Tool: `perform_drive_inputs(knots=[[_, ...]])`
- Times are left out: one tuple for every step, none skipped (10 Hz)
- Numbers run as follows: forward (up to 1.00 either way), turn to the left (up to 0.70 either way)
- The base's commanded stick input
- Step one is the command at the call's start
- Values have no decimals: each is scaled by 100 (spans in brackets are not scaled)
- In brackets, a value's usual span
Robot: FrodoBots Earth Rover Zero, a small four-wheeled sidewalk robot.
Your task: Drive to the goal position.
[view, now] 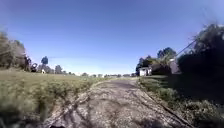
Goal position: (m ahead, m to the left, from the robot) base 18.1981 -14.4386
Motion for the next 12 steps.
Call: perform_drive_inputs(knots=[[50, 0], [50, 0], [50, 0], [50, 0], [50, 0], [50, 0], [50, 0], [50, 0], [50, 0], [50, 0], [50, 0], [50, 0]])
